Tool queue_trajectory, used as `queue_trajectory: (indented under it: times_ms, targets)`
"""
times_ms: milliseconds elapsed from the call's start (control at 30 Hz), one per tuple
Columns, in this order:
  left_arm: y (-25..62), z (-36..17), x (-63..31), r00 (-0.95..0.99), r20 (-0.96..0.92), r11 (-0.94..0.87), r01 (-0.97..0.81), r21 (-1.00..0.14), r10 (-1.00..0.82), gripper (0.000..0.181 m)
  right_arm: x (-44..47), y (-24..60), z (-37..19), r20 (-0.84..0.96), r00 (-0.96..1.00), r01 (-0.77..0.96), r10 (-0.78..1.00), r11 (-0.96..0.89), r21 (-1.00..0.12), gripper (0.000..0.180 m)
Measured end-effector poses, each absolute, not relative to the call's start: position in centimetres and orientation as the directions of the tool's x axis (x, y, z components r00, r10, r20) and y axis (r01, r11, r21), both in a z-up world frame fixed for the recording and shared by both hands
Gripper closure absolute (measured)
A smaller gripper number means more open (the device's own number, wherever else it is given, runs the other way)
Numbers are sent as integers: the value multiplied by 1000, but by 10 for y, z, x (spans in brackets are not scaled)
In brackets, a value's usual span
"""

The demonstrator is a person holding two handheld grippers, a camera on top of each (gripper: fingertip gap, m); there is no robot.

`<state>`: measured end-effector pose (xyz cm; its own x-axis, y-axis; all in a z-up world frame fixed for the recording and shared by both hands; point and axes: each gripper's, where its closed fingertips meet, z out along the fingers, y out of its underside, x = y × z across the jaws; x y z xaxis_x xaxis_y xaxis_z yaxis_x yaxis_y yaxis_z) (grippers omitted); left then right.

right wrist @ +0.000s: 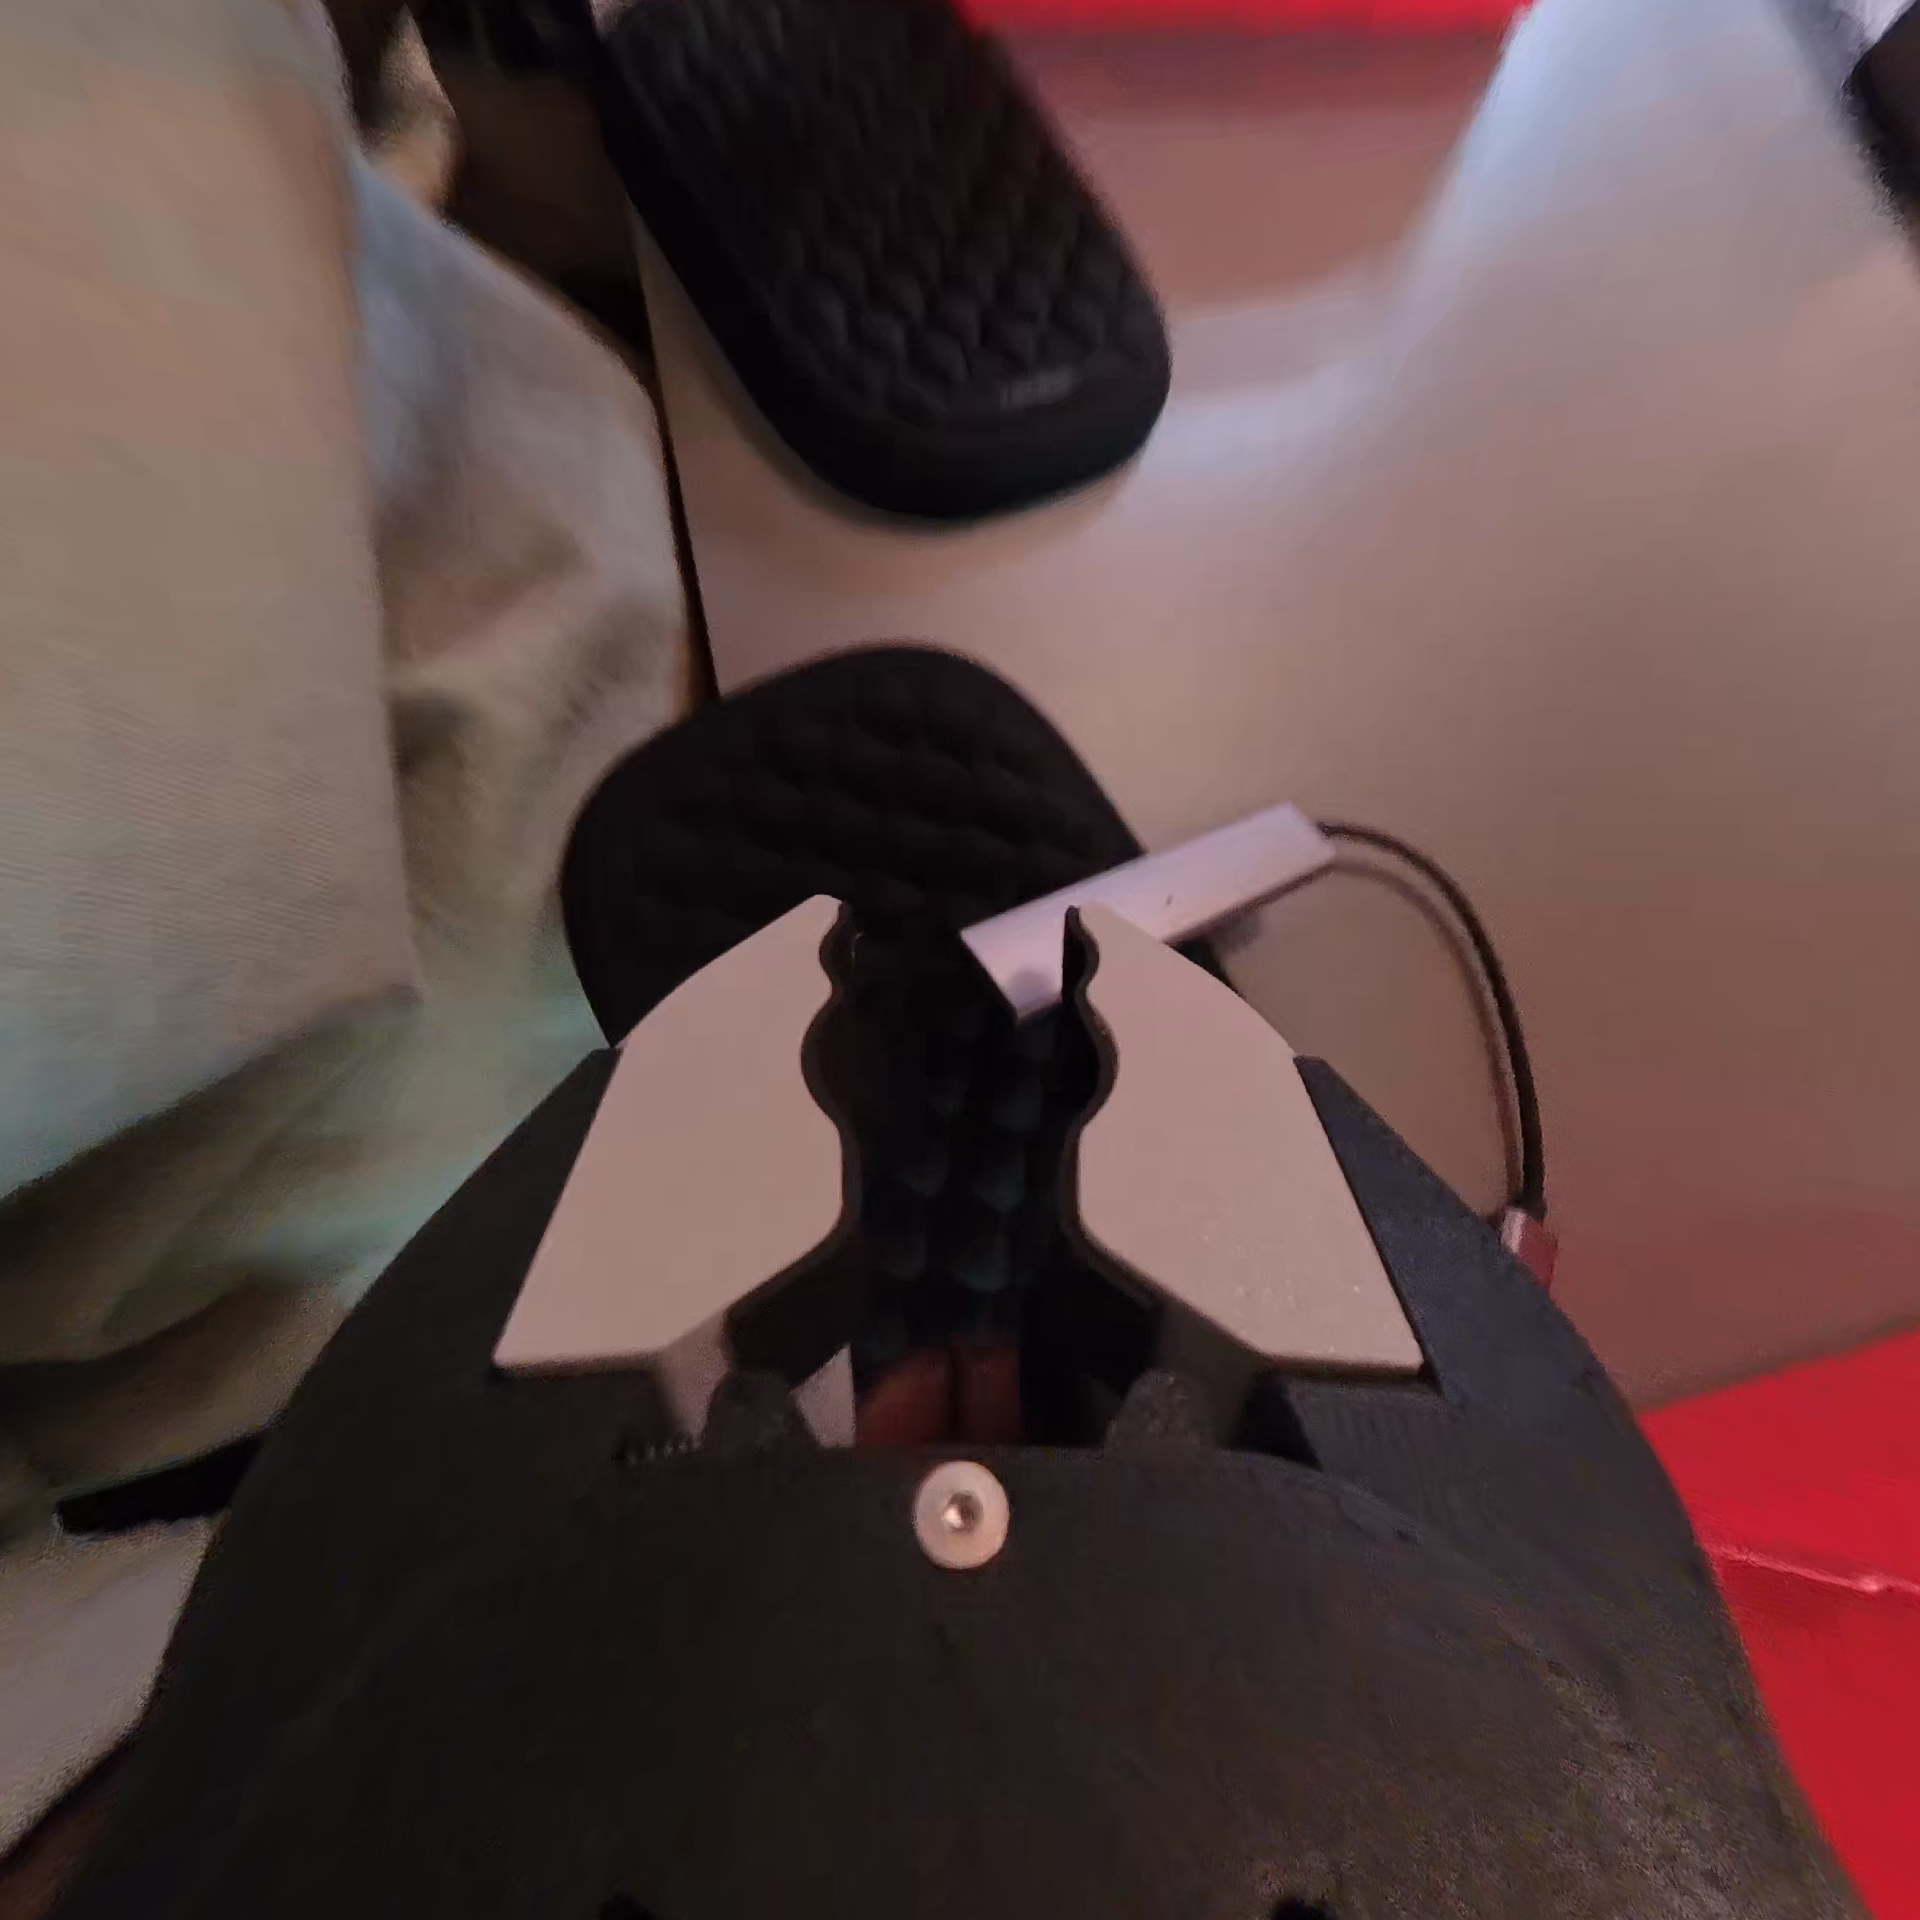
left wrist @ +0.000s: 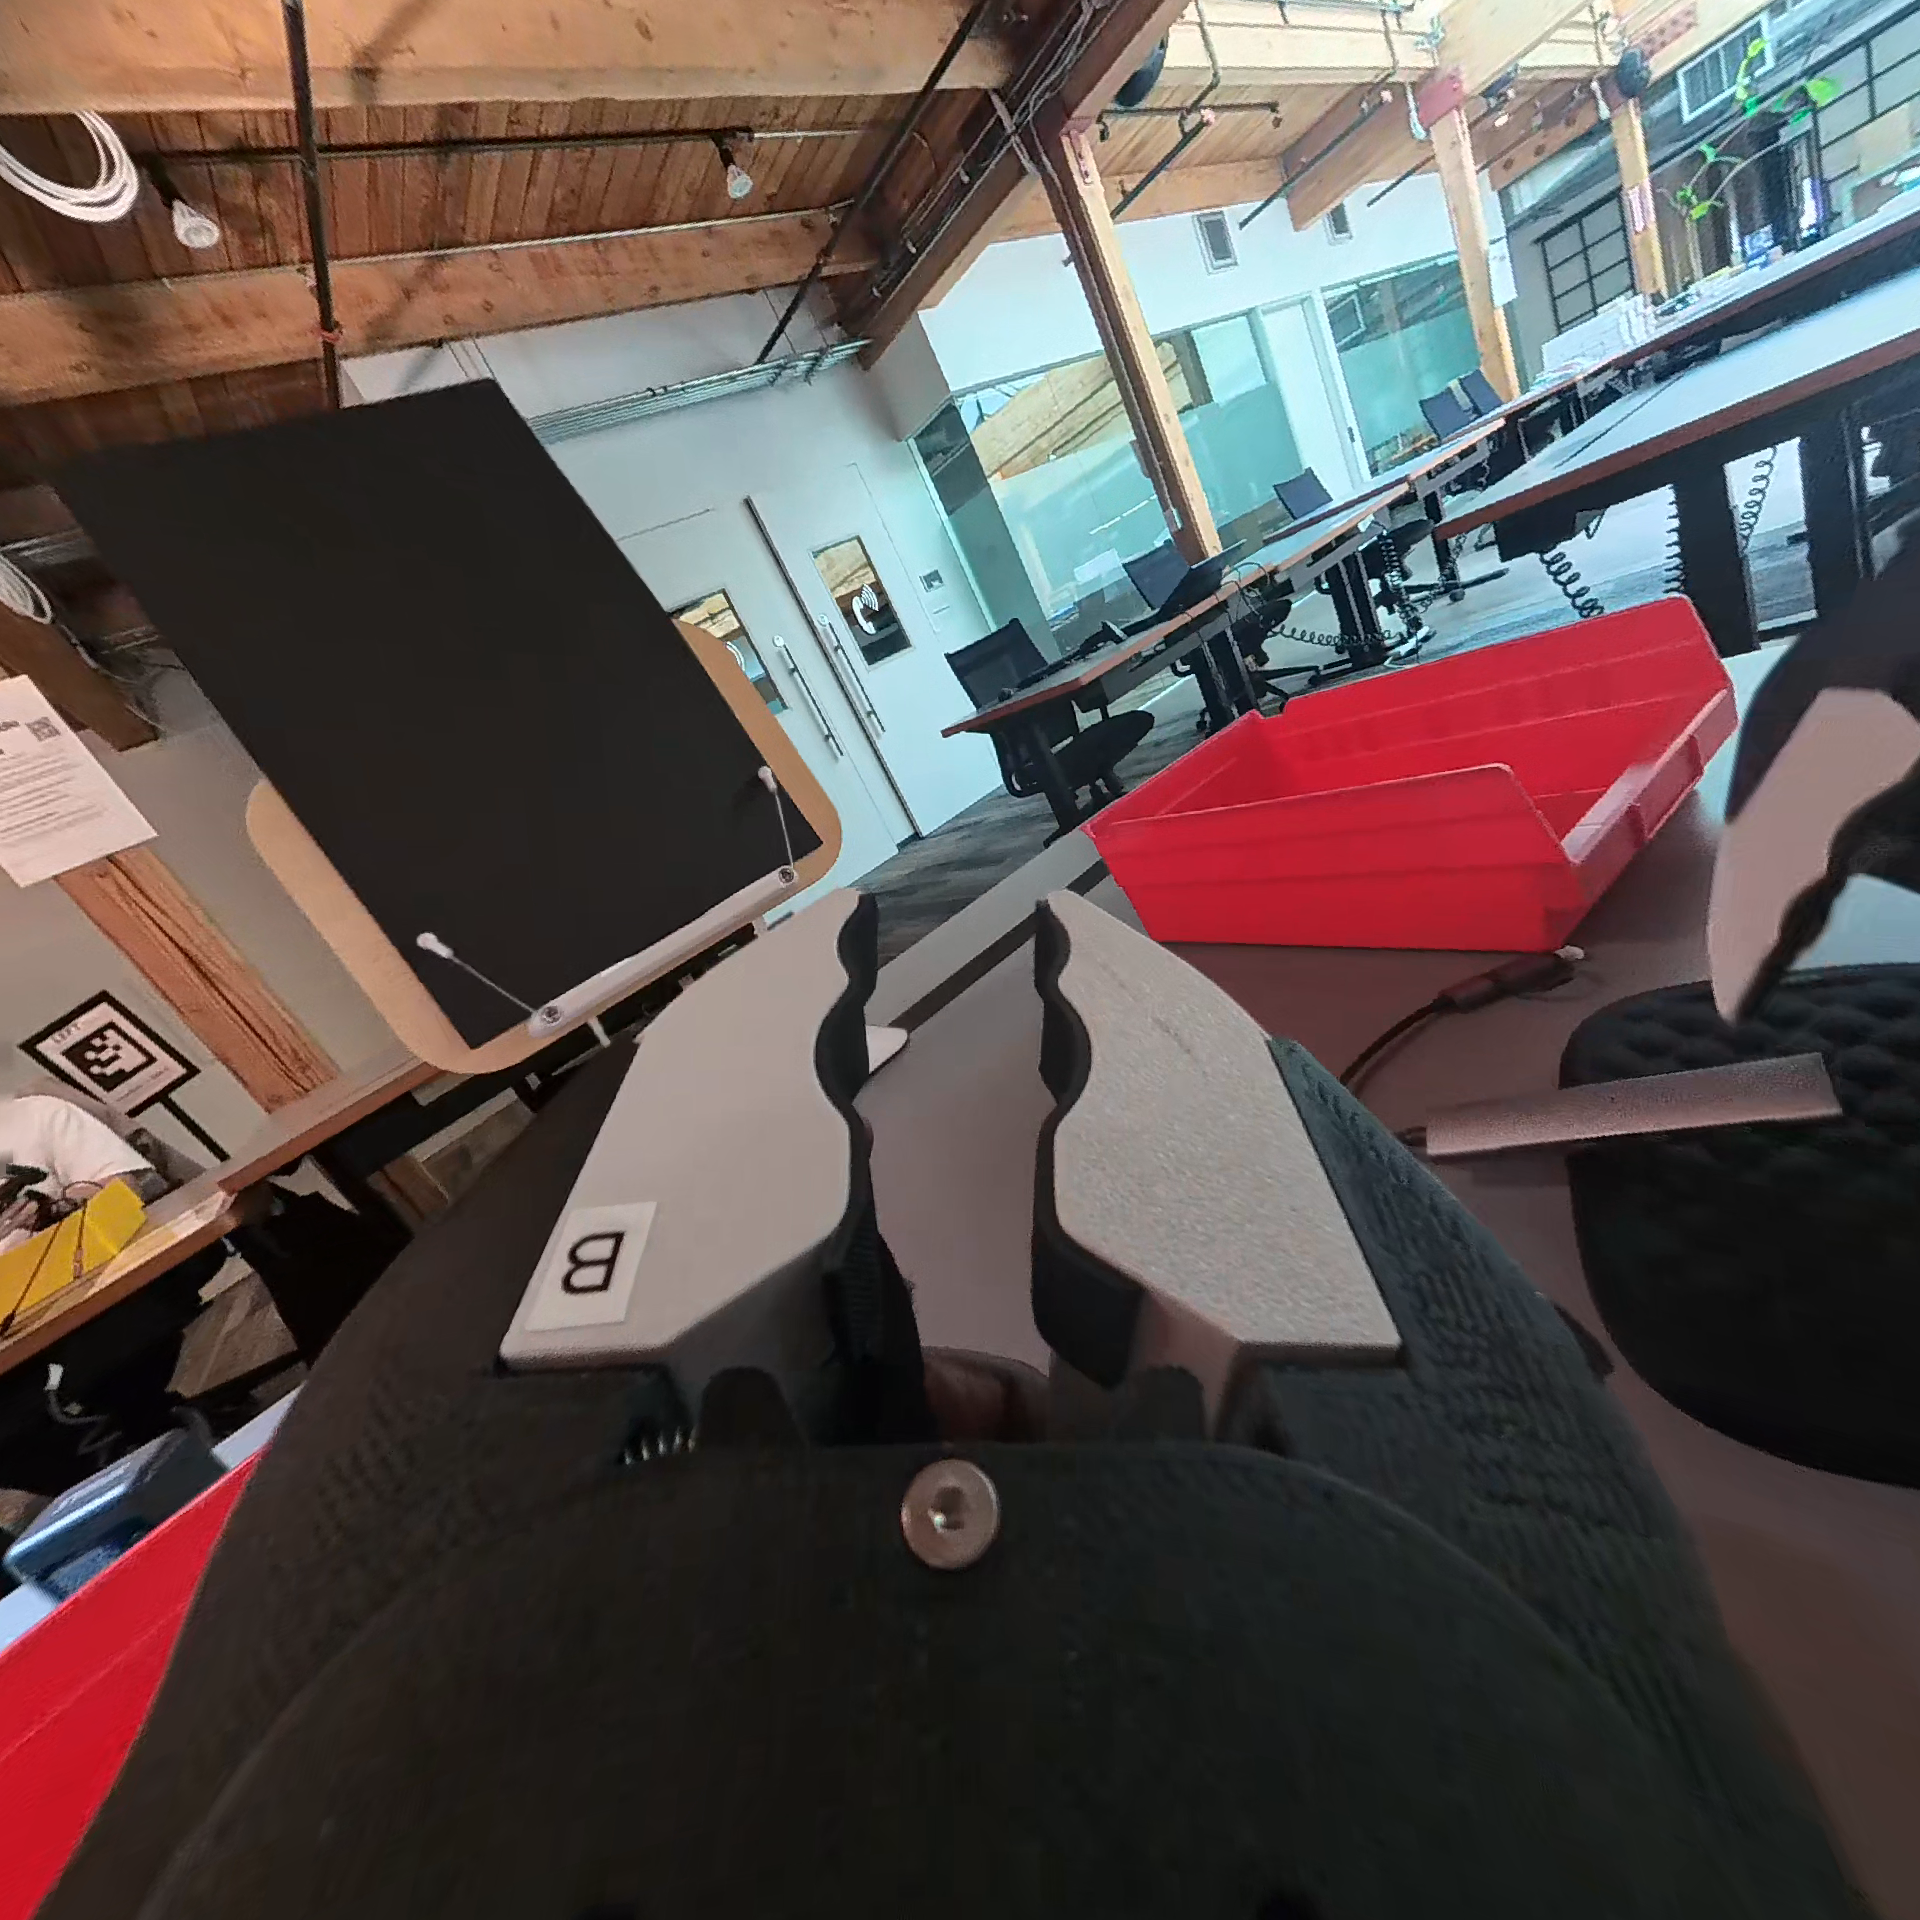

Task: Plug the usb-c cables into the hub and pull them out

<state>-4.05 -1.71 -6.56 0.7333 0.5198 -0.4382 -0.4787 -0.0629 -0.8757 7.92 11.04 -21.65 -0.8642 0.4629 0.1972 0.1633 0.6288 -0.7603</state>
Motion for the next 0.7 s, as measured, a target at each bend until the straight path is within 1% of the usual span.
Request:
queue_trajectory:
  times_ms: [33, 100, 167, 233, 267, 300, 333, 367, 433, 500, 600, 667, 700]
  targets:
    - [-21, -65, -42, 736, -431, -69, -467, -882, 522, 150, 78, 109, -202, 191, -858, 127, 477, 558, -820, 138]
    - [-34, -62, -48, 744, -399, -77, -428, -901, 536, 146, 72, 113, -169, 176, -831, 50, 527, 386, -921, 132]
    - [-56, -51, -54, 745, -352, -53, -394, -918, 566, 141, 66, 123, -136, 143, -793, -32, 592, 194, -980, 127]
    - [-87, -33, -58, 736, -294, 2, -373, -928, 610, 139, 59, 141, -103, 122, -726, -159, 676, 8, -987, 120]
    - [-104, -25, -59, 728, -263, 30, -362, -932, 633, 138, 55, 154, -89, 112, -671, -242, 733, -74, -967, 118]
    - [-122, -19, -61, 716, -239, 46, -354, -934, 656, 138, 51, 167, -78, 107, -613, -323, 782, -125, -938, 114]
    - [-140, -15, -64, 696, -224, 47, -348, -936, 682, 137, 49, 177, -75, 106, -575, -364, 812, -137, -921, 113]
    - [-158, -14, -67, 667, -220, 30, -342, -939, 712, 137, 44, 183, -79, 83, -558, -344, 826, -139, -928, 113]
    - [-191, -19, -78, 592, -229, -40, -314, -949, 773, 137, 35, 184, -97, 45, -576, -248, 816, -122, -961, 111]
    - [-217, -32, -89, 528, -242, -124, -250, -960, 814, 137, 28, 177, -123, 41, -610, -143, 791, -60, -988, 108]
    - [-236, -56, -102, 491, -272, -233, -140, -962, 828, 137, 15, 166, -177, 71, -636, 42, 768, 126, -991, 103]
    - [-238, -79, -111, 501, -274, -298, -33, -954, 821, 137, 9, 163, -204, 156, -633, 96, 758, 277, -956, 101]
    - [-236, -92, -116, 514, -285, -343, 21, -939, 809, 137, 7, 161, -209, 184, -628, 112, 756, 322, -940, 101]
